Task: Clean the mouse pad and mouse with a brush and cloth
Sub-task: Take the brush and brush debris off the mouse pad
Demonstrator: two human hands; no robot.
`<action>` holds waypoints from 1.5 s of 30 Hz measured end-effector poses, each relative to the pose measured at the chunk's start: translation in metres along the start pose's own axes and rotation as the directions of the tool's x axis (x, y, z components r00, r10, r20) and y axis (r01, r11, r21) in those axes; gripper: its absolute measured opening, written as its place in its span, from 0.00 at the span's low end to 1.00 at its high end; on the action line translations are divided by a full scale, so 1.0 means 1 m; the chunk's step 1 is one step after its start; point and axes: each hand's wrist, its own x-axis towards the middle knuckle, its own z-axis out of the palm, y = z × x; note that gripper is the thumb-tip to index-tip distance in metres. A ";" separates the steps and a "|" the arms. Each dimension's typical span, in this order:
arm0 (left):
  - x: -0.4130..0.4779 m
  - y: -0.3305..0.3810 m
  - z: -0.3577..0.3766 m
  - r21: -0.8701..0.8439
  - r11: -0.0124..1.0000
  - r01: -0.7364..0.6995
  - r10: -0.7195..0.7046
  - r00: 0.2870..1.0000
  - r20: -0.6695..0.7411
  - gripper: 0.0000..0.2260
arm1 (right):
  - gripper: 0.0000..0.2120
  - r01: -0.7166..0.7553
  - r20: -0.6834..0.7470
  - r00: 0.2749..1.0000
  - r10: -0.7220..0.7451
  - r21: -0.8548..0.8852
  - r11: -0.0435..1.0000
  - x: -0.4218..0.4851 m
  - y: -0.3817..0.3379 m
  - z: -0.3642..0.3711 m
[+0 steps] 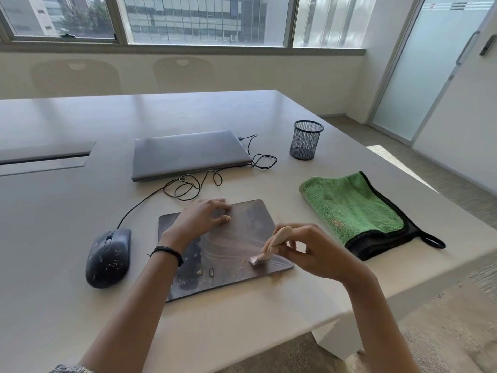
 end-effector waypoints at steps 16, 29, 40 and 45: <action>-0.003 0.005 -0.005 0.004 1.000 -0.015 0.015 1.000 0.004 0.16 | 0.09 -0.020 -0.149 0.989 -0.001 -0.141 0.990 -0.002 0.004 0.015; -0.003 0.003 -0.004 0.003 1.000 -0.028 0.028 1.000 0.002 0.17 | 0.06 0.069 -0.186 0.980 -0.073 -0.026 0.997 -0.003 -0.011 0.014; -0.002 0.002 -0.003 0.010 1.000 -0.013 0.013 1.000 0.006 0.18 | 0.05 0.037 -0.101 0.994 -0.047 -0.100 0.994 0.005 -0.009 0.031; -0.003 0.004 -0.004 0.008 1.000 -0.020 0.020 1.000 -0.005 0.17 | 0.07 0.066 -0.017 0.998 -0.065 0.038 0.997 0.003 -0.018 0.030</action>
